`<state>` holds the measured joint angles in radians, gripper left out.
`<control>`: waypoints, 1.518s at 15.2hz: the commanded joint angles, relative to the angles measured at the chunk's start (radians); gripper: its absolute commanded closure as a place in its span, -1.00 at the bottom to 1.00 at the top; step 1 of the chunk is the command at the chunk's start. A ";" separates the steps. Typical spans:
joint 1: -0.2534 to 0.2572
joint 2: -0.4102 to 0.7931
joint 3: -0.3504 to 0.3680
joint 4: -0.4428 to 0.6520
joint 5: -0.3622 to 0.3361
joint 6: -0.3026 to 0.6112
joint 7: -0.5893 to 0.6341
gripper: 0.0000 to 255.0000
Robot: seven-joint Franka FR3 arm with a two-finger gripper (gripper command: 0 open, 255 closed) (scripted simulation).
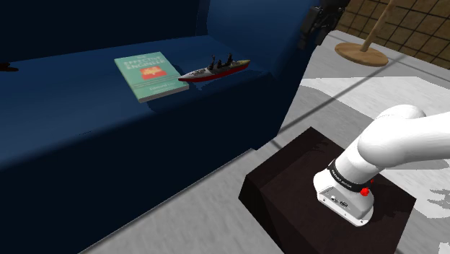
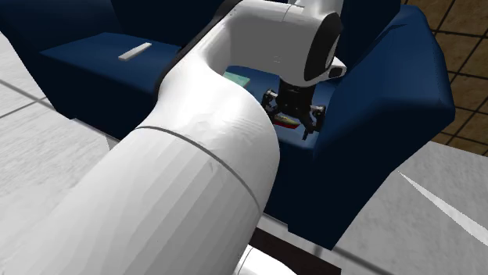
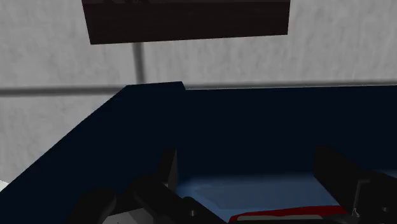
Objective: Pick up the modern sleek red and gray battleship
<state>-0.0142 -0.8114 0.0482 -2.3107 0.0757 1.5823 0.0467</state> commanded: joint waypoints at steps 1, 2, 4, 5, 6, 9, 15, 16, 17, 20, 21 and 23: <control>0.000 0.000 0.000 0.000 0.000 0.000 0.000 -1.00; -0.010 0.007 0.031 -0.004 0.023 0.014 0.070 -1.00; -0.033 0.029 0.093 -0.004 0.067 0.044 0.207 -1.00; -0.044 0.044 0.124 0.000 0.088 0.060 0.276 -1.00; -0.057 0.061 0.156 0.005 0.107 0.077 0.344 -1.00; -0.099 0.126 0.248 0.036 0.155 0.129 0.547 -1.00; -0.202 0.306 0.423 0.151 0.190 0.234 0.954 -1.00; -0.222 0.341 0.452 0.176 0.187 0.250 1.023 -1.00; -0.242 0.378 0.480 0.203 0.180 0.266 1.092 -1.00; -0.301 0.497 0.561 0.289 0.138 0.308 1.305 -1.00; -0.319 0.539 0.586 0.319 0.117 0.321 1.378 -1.00; -0.350 0.629 0.631 0.384 0.064 0.341 1.526 -1.00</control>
<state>-0.3491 -0.2292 0.6508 -1.9593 0.1669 1.9099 1.4825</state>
